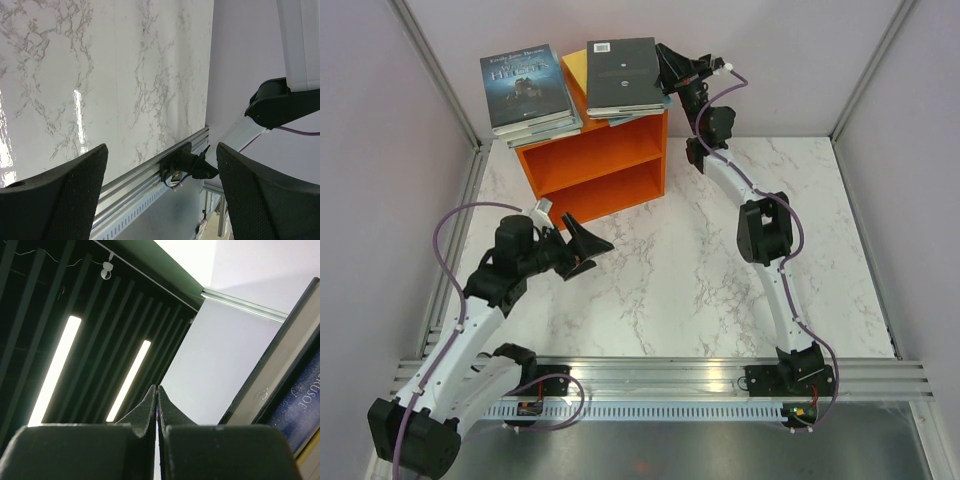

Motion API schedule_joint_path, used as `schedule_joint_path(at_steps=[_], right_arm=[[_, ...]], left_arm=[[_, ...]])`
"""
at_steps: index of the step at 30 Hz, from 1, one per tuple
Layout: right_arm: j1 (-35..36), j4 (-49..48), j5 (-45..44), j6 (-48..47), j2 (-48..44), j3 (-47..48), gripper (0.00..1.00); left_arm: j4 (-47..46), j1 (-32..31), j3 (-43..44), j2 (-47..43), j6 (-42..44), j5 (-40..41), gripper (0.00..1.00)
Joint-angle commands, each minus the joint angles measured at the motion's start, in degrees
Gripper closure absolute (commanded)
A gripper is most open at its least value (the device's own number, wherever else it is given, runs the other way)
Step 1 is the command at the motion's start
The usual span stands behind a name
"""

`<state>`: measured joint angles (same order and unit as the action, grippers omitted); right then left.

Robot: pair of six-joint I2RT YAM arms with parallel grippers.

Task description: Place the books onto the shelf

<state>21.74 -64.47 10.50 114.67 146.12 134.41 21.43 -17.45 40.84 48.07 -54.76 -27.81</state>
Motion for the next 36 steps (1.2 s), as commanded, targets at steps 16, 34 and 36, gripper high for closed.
schedule_joint_path(at_steps=[16,34,36], right_arm=[[-19.3,-21.1,-0.5,10.8,-13.0,-27.7,1.0],[-19.8,67.7,36.9,-54.7,-60.8,-52.7,0.34],[-16.5,81.5,28.5,-70.9,-64.9,-52.1,0.32]], left_arm=[[7.7,2.3,5.3,-2.7,6.4,-1.5,0.1],[17.9,3.4,21.1,4.0,19.6,13.8,0.0],[17.9,3.4,21.6,4.1,19.6,13.8,0.0]])
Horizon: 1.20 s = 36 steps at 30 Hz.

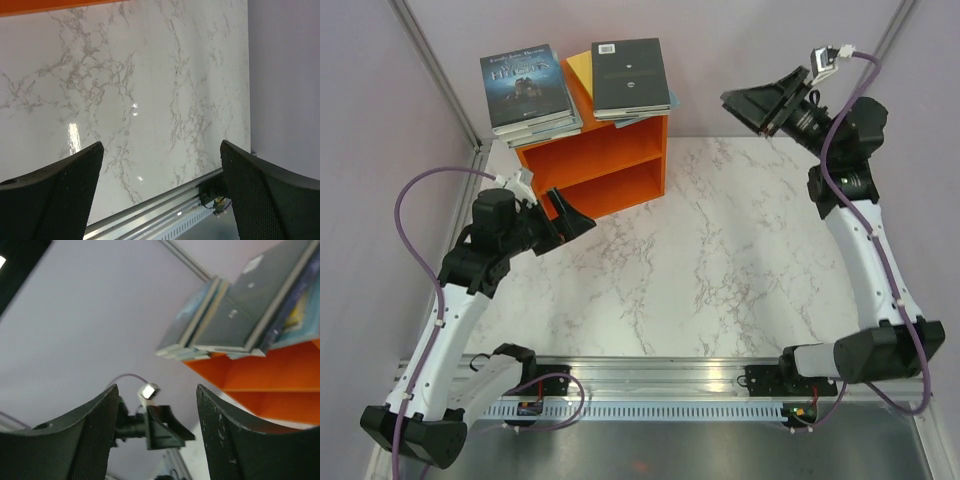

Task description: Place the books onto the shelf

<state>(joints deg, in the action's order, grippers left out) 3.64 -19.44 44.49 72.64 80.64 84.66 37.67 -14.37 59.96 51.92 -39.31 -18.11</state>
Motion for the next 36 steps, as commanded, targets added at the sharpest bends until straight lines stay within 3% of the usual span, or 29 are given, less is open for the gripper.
schedule_joint_path(at_steps=[1,2,6,9,12,14,15,16,19,20,26,27,30,32,36], right_arm=[[2.3,43.3,-7.8,-31.6,-1.1,-3.4,0.31],[2.3,44.8,-9.2,-33.1,-5.1,-6.4,0.31],[4.3,52.9,-17.4,-40.3,-14.2,-11.9,0.3],[5.1,57.0,-20.9,-41.3,-19.4,-16.4,0.28],[5.3,58.5,-22.3,-40.8,-22.8,-20.4,0.27],[5.4,58.7,-22.2,-41.3,-25.2,-22.3,0.25],[5.4,59.3,-22.4,-41.4,-26.0,-22.6,0.24],[5.4,59.5,-22.9,-41.3,-27.1,-22.6,0.24],[5.3,59.9,-24.0,-41.4,-28.8,-22.4,0.22],[5.4,60.1,-24.9,-41.2,-29.9,-22.5,0.22],[5.4,60.0,-34.5,-35.7,-34.7,-25.7,0.08],[5.3,59.5,-35.2,-35.0,-35.2,-26.3,0.04],[5.3,59.1,-39.1,-32.8,-36.1,-28.5,0.04],[5.4,59.2,-41.8,-31.7,-35.5,-29.5,0.04],[5.4,56.9,-46.1,-29.1,-33.6,-32.2,0.02]], left_arm=[[1.7,0.3,2.4,0.4,4.2,4.0,0.0],[1.6,0.3,2.0,0.4,8.6,21.2,0.0],[-6.3,0.3,-6.0,-0.9,13.7,31.3,0.0],[-18.6,0.3,-17.0,-3.0,19.3,33.6,0.0],[-35.0,0.3,-28.8,-4.5,26.2,35.5,0.0],[-51.2,0.6,-37.4,-4.0,32.6,38.1,0.0],[-56.9,1.0,-40.2,-3.4,37.6,38.1,0.0],[-64.2,2.0,-42.7,-0.1,38.0,38.0,0.0],[-72.3,7.2,-44.6,7.4,36.6,33.1,0.0],[-79.6,8.0,-46.3,11.7,36.6,31.9,0.0],[-91.0,11.8,-45.0,22.3,35.5,25.6,0.02],[-96.3,12.0,-45.6,25.0,35.6,25.8,0.02],[-108.3,12.1,-49.9,30.8,36.1,24.6,0.0],[-103.2,12.0,-48.3,29.4,36.3,23.4,0.0],[-104.0,11.8,-48.6,29.5,36.7,23.6,0.0]])
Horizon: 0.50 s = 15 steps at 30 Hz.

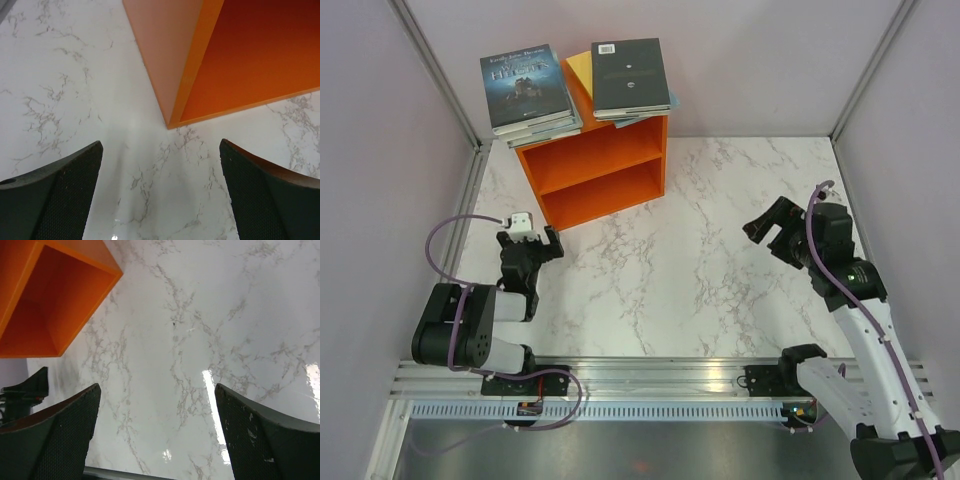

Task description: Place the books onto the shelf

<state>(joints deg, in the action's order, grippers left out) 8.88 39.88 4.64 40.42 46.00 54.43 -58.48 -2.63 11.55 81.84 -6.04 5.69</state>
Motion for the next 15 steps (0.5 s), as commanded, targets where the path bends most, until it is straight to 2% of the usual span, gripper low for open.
schedule_joint_path(at_steps=[1,3,5,8,9,10,12,13,15], right_arm=[[0.1,-3.6,-6.7,1.3,1.8,-2.7,0.02],[0.1,-7.4,-8.2,-5.1,2.7,-5.0,0.02],[0.1,-9.8,-11.1,-16.0,3.7,-7.2,0.02],[0.2,-17.4,-19.1,-22.6,2.5,-14.1,0.02],[0.1,-25.3,-19.8,-23.1,1.0,-17.7,0.02],[0.2,-30.7,-18.8,-24.6,-3.3,-26.2,0.02],[0.2,-44.5,-15.1,-31.3,-7.7,-34.4,0.02],[0.2,-47.6,-15.5,-32.6,-10.3,-40.7,0.02],[0.2,-53.5,-18.6,-33.0,-11.1,-45.1,0.02]], left_arm=[[-9.5,0.2,-0.3,0.4,3.5,-0.2,0.0],[-8.5,0.1,-0.1,-0.1,3.6,-0.4,0.0],[-8.9,0.1,-0.1,0.2,3.6,-0.4,0.0],[-8.3,0.1,0.0,0.0,3.6,-0.5,0.0],[-8.3,0.2,0.0,0.0,4.2,-1.3,0.0],[-7.7,0.1,0.9,0.2,5.1,-2.8,0.0],[-5.5,0.1,1.6,0.2,7.7,-9.7,0.0],[-5.4,0.1,1.5,0.0,7.6,-10.0,0.0],[-5.8,0.2,1.5,0.2,7.6,-10.1,0.0]])
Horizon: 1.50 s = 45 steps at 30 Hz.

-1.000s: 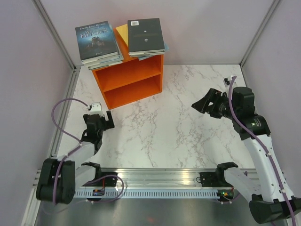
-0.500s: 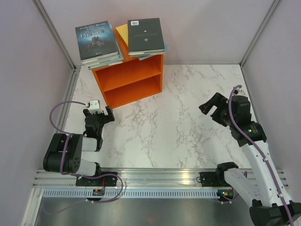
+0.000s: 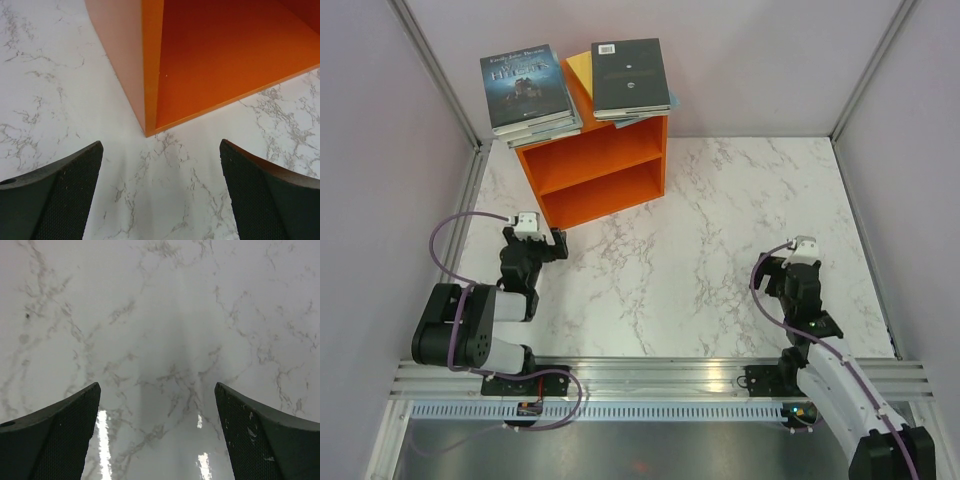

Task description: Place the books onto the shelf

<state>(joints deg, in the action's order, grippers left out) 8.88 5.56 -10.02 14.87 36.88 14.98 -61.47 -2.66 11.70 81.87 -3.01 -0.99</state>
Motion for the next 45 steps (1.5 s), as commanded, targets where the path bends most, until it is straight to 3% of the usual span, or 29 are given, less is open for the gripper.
schedule_joint_path(at_steps=[1,5,9,12,15,16,19,22,23,24,29,45], right_arm=[[0.1,-20.7,-7.1,-7.6,-1.0,-8.7,0.02],[-0.1,-36.6,-8.6,-9.9,7.7,-9.8,0.02],[-0.5,-48.5,-6.6,-9.9,27.5,-4.5,0.02],[-0.7,-59.8,-4.1,-8.7,36.0,-2.2,0.02],[-0.8,-52.2,-4.2,-10.8,45.3,5.8,0.02],[-0.8,-50.0,-4.7,-11.3,46.3,8.5,0.02],[-3.2,-57.9,1.0,-13.9,48.4,5.5,0.02],[-5.5,-68.6,2.4,-12.0,49.5,-0.4,0.02],[-5.6,-78.7,3.2,-11.8,50.9,-2.3,0.02],[-5.9,-79.6,3.4,-11.5,51.7,-3.2,0.02],[-5.9,-75.5,0.8,-10.8,51.3,-1.9,0.02],[-5.8,-76.1,1.3,-11.1,50.9,-2.3,0.02]], left_arm=[[-2.7,0.1,1.4,0.1,4.5,-3.4,0.0],[-2.5,0.1,1.4,0.1,4.6,-3.4,0.0],[-2.5,0.1,1.4,0.1,4.7,-3.4,0.0],[-2.6,0.1,1.4,0.2,4.7,-3.4,0.0],[-2.6,0.1,1.4,0.1,4.7,-3.4,0.0],[-2.7,0.1,1.4,0.1,4.6,-3.5,0.0],[-2.5,0.1,1.4,0.1,4.6,-3.4,0.0],[-2.6,0.1,1.4,0.1,4.7,-3.4,0.0],[-2.6,0.1,1.4,0.1,4.6,-3.4,0.0],[-2.6,0.1,1.4,0.1,4.6,-3.4,0.0],[-2.6,0.1,1.4,0.1,4.7,-3.4,0.0],[-2.4,0.1,1.6,0.3,4.6,-3.4,0.0]])
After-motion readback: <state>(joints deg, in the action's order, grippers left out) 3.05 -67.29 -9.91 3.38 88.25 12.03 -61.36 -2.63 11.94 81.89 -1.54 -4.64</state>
